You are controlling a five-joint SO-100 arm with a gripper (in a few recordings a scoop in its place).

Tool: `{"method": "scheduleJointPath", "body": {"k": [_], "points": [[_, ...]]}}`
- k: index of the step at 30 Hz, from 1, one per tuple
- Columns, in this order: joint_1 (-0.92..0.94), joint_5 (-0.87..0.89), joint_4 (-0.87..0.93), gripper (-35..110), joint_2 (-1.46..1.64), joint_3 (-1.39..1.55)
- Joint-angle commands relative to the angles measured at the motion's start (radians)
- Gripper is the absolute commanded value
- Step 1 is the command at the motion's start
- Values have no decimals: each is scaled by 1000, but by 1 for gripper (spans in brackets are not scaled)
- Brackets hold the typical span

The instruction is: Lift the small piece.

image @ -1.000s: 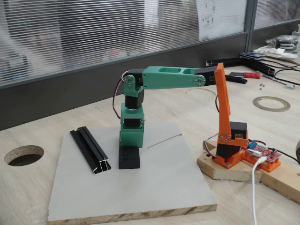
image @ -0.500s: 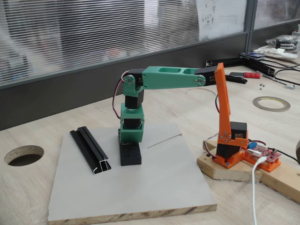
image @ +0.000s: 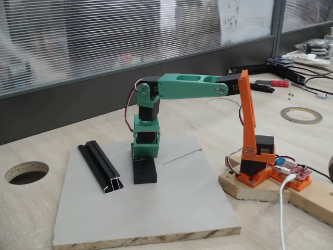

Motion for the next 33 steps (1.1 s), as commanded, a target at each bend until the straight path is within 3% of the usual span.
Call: {"method": "scheduleJointPath", "body": {"k": [1,8,14,33], "points": [[26,-6,8,2,38,-8],[26,-6,18,2,133,-8],[26,-8,158,2,181,-9],[28,-6,175,2,359,-11]]}}
